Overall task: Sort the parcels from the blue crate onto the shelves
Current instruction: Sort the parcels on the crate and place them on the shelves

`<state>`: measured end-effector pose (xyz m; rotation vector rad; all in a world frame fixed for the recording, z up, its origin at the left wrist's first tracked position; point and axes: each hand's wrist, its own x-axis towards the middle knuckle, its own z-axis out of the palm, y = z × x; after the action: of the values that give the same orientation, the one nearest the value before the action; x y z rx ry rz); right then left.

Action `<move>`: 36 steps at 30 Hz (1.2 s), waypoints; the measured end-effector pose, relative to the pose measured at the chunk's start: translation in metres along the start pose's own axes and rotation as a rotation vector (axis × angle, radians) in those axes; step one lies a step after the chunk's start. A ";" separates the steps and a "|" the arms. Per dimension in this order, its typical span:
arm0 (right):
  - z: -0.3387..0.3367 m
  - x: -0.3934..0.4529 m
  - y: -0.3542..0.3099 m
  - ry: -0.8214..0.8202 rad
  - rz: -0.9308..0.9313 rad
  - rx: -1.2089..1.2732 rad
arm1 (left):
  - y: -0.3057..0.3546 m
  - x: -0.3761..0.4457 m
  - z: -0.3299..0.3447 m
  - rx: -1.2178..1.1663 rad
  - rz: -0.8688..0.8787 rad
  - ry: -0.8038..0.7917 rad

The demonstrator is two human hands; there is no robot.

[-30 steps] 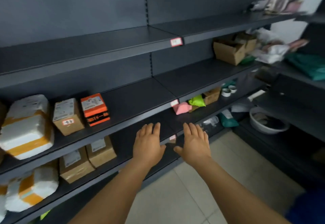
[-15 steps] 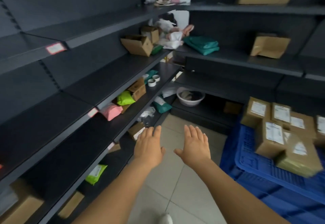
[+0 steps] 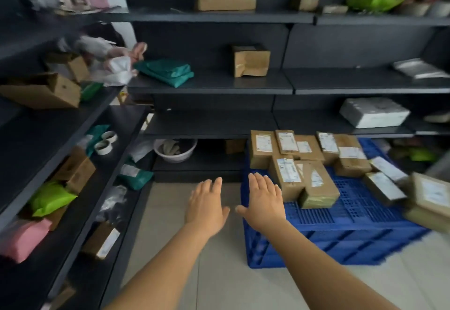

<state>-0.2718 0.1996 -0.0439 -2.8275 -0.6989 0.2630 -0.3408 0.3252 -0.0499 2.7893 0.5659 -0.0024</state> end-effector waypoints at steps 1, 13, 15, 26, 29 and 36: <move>-0.002 0.004 0.007 0.000 0.032 0.000 | 0.005 0.010 0.003 -0.005 0.028 -0.014; 0.001 0.038 0.093 0.054 0.300 0.085 | 0.073 0.089 0.046 -0.038 0.238 -0.130; 0.004 0.045 0.111 0.071 0.321 0.095 | 0.085 0.102 0.056 -0.035 0.244 -0.145; 0.013 0.114 0.245 -0.032 0.431 0.197 | 0.167 0.175 0.130 -0.062 0.088 -0.286; 0.022 0.135 0.287 -0.096 0.457 0.237 | 0.188 0.195 0.154 -0.117 -0.006 -0.326; 0.052 0.185 0.361 -0.236 0.524 0.359 | 0.205 0.234 0.210 -0.294 -0.262 -0.357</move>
<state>0.0359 -0.0159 -0.2062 -2.5936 0.0729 0.7340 -0.0348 0.1745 -0.2066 2.3374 0.7616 -0.4275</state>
